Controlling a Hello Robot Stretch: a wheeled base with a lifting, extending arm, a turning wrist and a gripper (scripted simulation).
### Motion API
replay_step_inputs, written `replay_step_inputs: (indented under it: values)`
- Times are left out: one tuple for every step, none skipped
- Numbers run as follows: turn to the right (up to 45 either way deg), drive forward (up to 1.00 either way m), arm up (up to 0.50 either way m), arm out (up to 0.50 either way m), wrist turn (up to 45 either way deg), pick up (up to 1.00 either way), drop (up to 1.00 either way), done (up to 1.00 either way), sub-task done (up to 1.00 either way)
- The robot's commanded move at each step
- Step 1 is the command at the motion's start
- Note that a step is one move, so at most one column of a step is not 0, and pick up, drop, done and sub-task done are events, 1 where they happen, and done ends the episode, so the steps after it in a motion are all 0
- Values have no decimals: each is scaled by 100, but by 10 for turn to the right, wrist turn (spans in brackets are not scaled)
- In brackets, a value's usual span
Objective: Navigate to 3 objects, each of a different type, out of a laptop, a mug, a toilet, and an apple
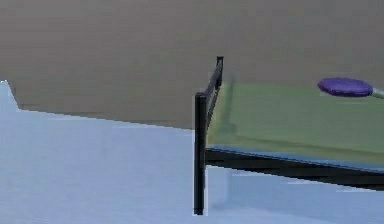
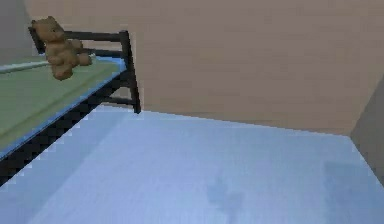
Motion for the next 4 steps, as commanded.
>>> replay_step_inputs:
  values:
    - [-450,0,0,0,0,0,0,0,0]
    - [-30,0,0,0,0,0,0,0,0]
    - [0,100,0,0,0,0,0,0,0]
    - [-30,0,0,0,0,0,0,0,0]
